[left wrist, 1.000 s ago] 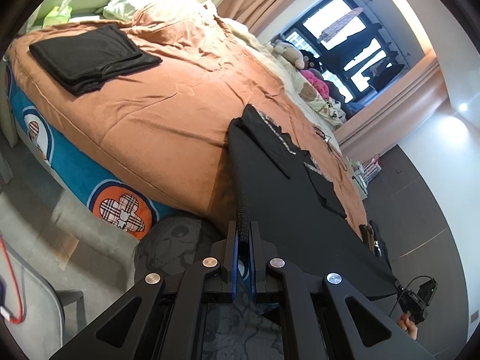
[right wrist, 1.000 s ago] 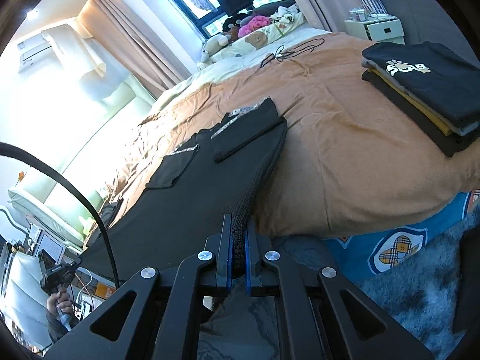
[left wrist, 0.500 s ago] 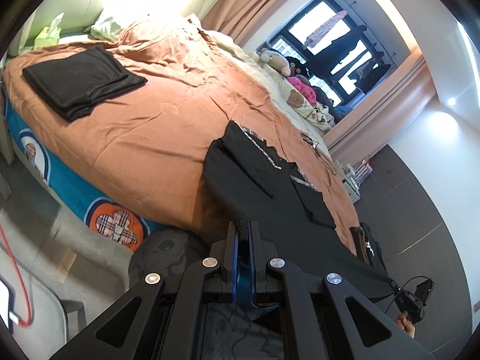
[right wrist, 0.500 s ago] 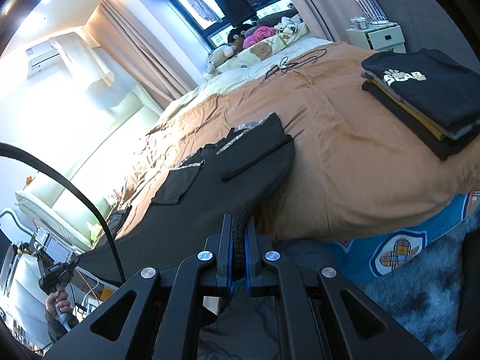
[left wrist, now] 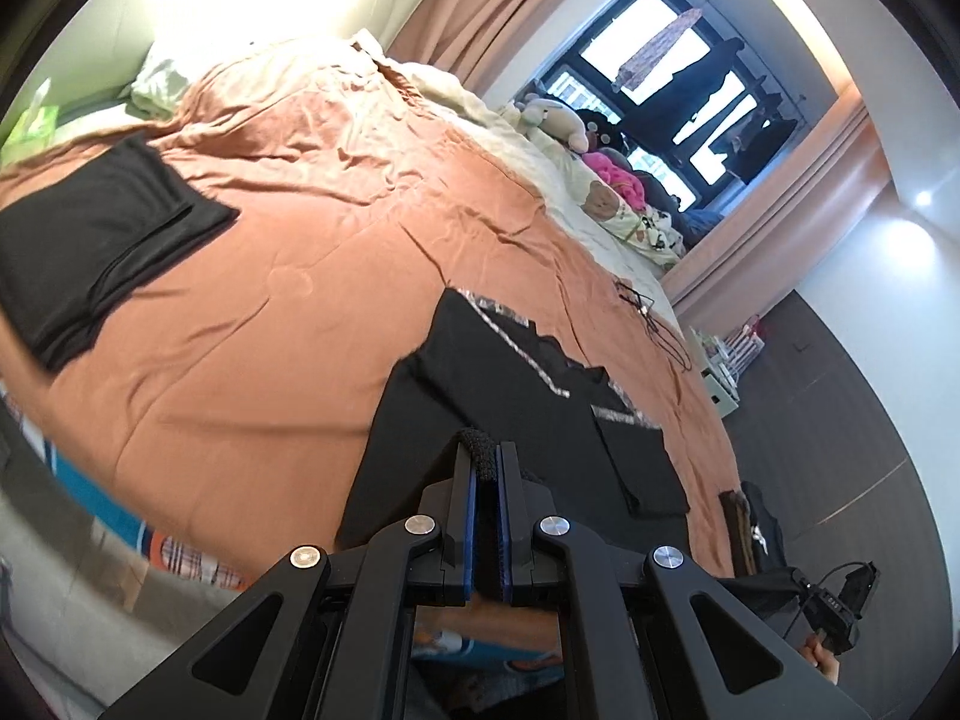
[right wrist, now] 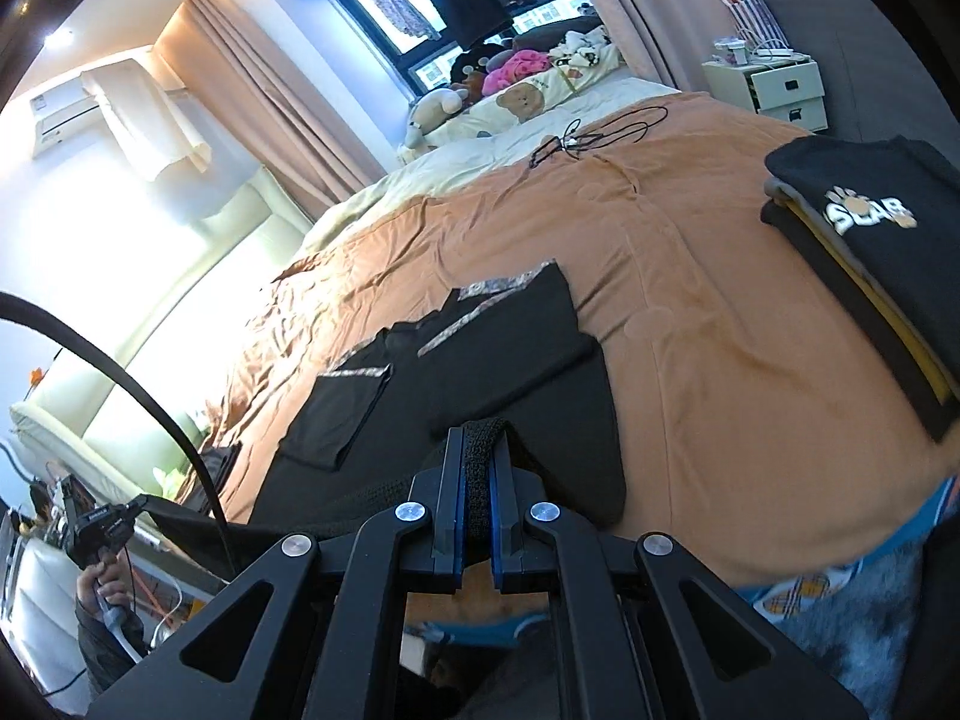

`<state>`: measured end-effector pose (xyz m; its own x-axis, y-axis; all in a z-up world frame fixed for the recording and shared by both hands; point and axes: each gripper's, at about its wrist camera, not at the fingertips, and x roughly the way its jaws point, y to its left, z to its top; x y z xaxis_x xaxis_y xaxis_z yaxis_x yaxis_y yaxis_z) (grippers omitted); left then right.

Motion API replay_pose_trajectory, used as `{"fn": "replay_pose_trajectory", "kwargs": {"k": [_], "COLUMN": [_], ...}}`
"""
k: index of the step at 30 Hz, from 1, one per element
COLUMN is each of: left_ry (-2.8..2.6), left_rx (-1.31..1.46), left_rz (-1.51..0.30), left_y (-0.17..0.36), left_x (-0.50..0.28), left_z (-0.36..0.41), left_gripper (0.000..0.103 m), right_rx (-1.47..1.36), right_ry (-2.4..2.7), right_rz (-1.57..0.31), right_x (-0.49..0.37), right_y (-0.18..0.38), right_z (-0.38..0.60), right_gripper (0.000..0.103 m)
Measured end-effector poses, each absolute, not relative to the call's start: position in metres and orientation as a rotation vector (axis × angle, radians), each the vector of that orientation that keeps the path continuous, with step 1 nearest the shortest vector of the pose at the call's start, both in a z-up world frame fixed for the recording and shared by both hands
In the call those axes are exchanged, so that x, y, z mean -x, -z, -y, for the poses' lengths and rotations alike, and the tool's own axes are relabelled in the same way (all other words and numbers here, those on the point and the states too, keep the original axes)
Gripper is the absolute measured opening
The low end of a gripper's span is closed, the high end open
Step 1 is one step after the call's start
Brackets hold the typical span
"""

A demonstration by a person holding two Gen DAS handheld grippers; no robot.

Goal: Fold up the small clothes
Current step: 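Lift the hem with both tools and fold it toward the collar, then open both tools to release the folded hem onto the shirt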

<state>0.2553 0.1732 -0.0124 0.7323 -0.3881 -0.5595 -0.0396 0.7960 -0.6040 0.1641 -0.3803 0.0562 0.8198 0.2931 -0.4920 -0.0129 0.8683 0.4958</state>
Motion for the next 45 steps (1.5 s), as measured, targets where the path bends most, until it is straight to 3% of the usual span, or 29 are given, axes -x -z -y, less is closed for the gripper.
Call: {"fn": "replay_pose_trajectory", "kwargs": {"k": [18, 45], "left_ry": [0.133, 0.056], "left_rx": [0.605, 0.546], "left_rz": [-0.886, -1.056], "left_y": [0.050, 0.132], "left_x": [-0.432, -0.588], "left_z": [-0.161, -0.148], "left_gripper": [0.005, 0.007], "right_rx": [-0.507, -0.489], "right_ry": [-0.110, -0.033], "right_rz": [-0.731, -0.865], "right_x": [-0.343, -0.509], "right_y": [-0.046, 0.004], "right_z": [0.380, 0.387], "right_gripper": [0.002, 0.003]}}
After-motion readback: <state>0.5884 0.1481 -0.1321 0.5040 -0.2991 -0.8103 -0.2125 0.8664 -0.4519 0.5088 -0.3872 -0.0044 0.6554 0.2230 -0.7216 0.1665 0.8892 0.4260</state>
